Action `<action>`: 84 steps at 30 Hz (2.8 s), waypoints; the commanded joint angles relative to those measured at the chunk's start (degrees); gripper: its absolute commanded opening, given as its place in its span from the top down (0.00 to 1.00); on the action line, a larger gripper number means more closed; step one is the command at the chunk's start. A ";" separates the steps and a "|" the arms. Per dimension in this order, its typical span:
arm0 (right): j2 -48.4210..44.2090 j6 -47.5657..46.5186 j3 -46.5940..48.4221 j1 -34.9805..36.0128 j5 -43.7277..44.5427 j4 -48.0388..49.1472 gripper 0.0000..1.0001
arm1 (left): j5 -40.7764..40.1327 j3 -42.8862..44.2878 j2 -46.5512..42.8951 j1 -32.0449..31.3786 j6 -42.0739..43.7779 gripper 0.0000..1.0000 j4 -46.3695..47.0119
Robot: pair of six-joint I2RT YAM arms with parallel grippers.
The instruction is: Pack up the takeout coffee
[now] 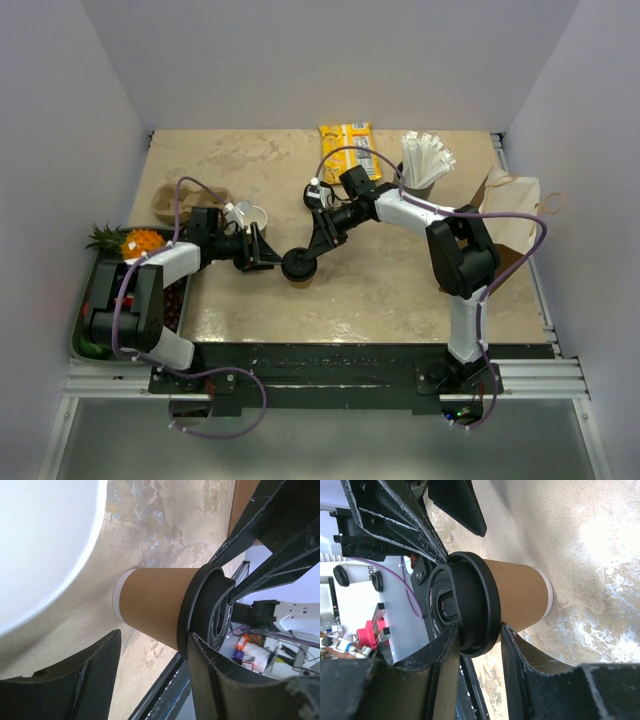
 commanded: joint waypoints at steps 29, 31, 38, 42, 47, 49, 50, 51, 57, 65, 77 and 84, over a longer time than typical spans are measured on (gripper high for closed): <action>-1.79 -29.83 7.61 -2.40 15.94 -9.04 0.39 | -12.54 24.68 -14.42 7.10 26.43 0.32 -13.90; -1.79 -27.99 6.83 -2.04 14.89 -9.13 0.40 | -10.00 21.44 -16.35 7.01 25.46 0.32 -13.46; -7.76 -20.43 1.20 -3.45 15.50 -2.54 0.39 | -1.01 19.13 -19.08 -1.66 40.34 0.27 -24.86; -12.06 -16.13 1.55 -5.64 18.91 0.45 0.37 | -8.82 16.42 -18.47 -14.49 36.19 0.01 -22.70; -17.51 -8.04 2.95 -10.55 29.10 2.30 0.35 | -14.80 17.55 -11.46 -27.84 32.58 0.00 -17.42; -18.66 -5.31 3.22 -12.06 30.43 2.91 0.35 | -19.20 19.39 -8.64 -32.08 33.10 0.00 -15.57; -19.71 -4.87 3.31 -13.37 30.61 3.52 0.35 | -20.52 19.92 -6.01 -35.75 33.19 0.00 -14.96; -20.07 -4.87 3.13 -13.90 30.62 3.62 0.34 | -23.31 20.88 -4.68 -37.36 33.28 0.00 -14.52; -23.58 -1.27 -0.03 -19.17 28.95 4.14 0.34 | -25.01 21.50 2.44 -45.80 30.47 0.00 -11.00; -24.91 2.25 -4.86 -25.06 23.51 5.55 0.34 | -19.92 21.68 10.00 -53.36 29.32 0.00 -9.33; -24.20 2.08 -7.59 -25.60 17.96 6.26 0.35 | -20.88 22.56 12.82 -57.76 32.04 0.07 -6.61; -27.53 -1.70 -9.08 -25.51 17.70 7.57 0.37 | -13.16 13.43 6.59 -54.61 38.72 0.19 5.23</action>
